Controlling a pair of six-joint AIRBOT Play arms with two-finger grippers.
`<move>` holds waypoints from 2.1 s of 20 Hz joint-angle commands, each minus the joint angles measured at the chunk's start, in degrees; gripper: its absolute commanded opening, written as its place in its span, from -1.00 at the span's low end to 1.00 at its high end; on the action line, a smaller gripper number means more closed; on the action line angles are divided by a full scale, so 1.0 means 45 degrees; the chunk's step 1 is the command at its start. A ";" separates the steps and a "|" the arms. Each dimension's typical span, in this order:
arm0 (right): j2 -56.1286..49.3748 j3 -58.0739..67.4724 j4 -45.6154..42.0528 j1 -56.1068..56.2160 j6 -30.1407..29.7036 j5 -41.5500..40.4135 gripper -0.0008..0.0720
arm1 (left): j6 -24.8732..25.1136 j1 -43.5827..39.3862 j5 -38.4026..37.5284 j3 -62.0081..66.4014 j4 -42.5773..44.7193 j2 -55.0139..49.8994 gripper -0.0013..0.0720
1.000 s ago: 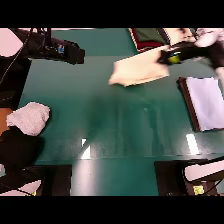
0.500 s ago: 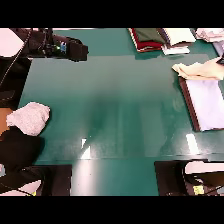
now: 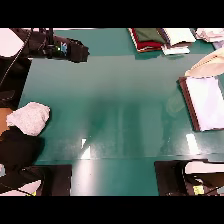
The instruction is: Fold the shirts.
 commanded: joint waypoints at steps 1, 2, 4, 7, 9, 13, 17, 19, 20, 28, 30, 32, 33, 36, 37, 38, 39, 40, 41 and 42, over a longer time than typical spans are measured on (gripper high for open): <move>0.0889 -0.0680 -0.0729 -0.0015 0.0131 0.0466 -0.93 | 0.0019 0.0000 -0.0321 0.0005 -0.0005 -0.0005 -0.90; 0.1273 -0.1311 -0.1069 -0.0063 0.0136 0.0583 -0.93 | 0.0053 -0.0005 -0.0384 0.0005 -0.0005 -0.0005 -0.89; 0.2059 -0.2759 -0.1331 -0.0369 0.0136 0.0763 -0.93 | 0.0121 0.0000 -0.0554 0.0005 0.0000 -0.0005 -0.89; 0.3424 -0.5416 -0.2385 -0.1103 0.0141 0.1175 -0.93 | 0.0131 0.0000 -0.0631 0.0005 0.0000 -0.0005 -0.90; 0.4371 -0.7441 -0.2793 -0.1836 0.0141 0.1214 -0.93 | 0.0364 0.0000 -0.0636 0.0005 0.0000 -0.0005 -0.90; 0.5911 -1.1234 -0.3050 -0.3657 0.0131 0.0947 -0.10 | 0.0447 -0.0005 -0.0724 0.0005 0.0000 -0.0005 -0.90; 0.6591 -1.2444 -0.2905 -0.5129 0.0121 0.0641 0.83 | 0.0452 0.0000 -0.0724 0.0005 0.0000 -0.0005 -0.89; 0.6946 -1.1706 -0.2511 -0.5042 0.0121 0.0282 0.82 | 0.0452 -0.0005 -0.0719 0.0005 0.0000 -0.0005 -0.89; 0.7091 -1.1176 -0.2059 -0.4760 0.0117 0.0005 0.82 | 0.0447 0.0000 -0.0724 0.0005 -0.0005 -0.0005 -0.89; 0.7572 -0.7849 0.0408 0.2613 0.0131 -0.1564 0.82 | 0.0437 0.0000 -0.0665 0.0010 0.0000 -0.0005 -0.89; 0.7558 -0.7820 0.0369 0.4663 0.0131 -0.2118 0.82 | 0.0437 0.0000 -0.0491 0.0010 -0.0005 -0.0005 -0.89; 0.7373 -0.7820 0.0321 0.6353 0.0126 -0.2370 0.78 | 0.0437 0.0000 -0.0228 0.0010 -0.0005 -0.0005 -0.90; 0.7198 -0.7820 0.0316 0.7091 0.0087 -0.2361 0.55 | 0.0437 0.0000 -0.0102 0.0010 -0.0005 -0.0005 -0.89; 0.6625 -0.7820 0.0316 0.8709 -0.0126 -0.2341 -0.68 | 0.0437 0.0000 0.0335 0.0010 -0.0005 -0.0005 -0.89; 0.6455 -0.7815 0.0321 0.9078 -0.0228 -0.2356 -0.93 | 0.0437 0.0000 0.0491 0.0010 -0.0005 -0.0005 -0.89; 0.6319 -0.7815 0.0316 0.9330 -0.0238 -0.2356 -0.93 | 0.0437 0.0000 0.0593 0.0010 -0.0005 -0.0005 -0.89; 0.6203 -0.7815 0.0325 0.9491 -0.0238 -0.2351 -0.93 | 0.0437 0.0000 0.0675 0.0010 -0.0005 -0.0005 -0.89; 0.6115 -0.7820 0.0325 0.9598 -0.0238 -0.2346 -0.93 | 0.0437 0.0000 0.0704 0.0010 -0.0005 -0.0005 -0.89; 0.6071 -0.7820 0.0325 0.9632 -0.0238 -0.2351 -0.93 | 0.0437 0.0000 0.0743 0.0010 -0.0005 -0.0005 -0.89; 0.6062 -0.7820 0.0325 0.9622 -0.0238 -0.2356 -0.93 | 0.0437 0.0000 0.0763 0.0010 -0.0005 -0.0005 -0.89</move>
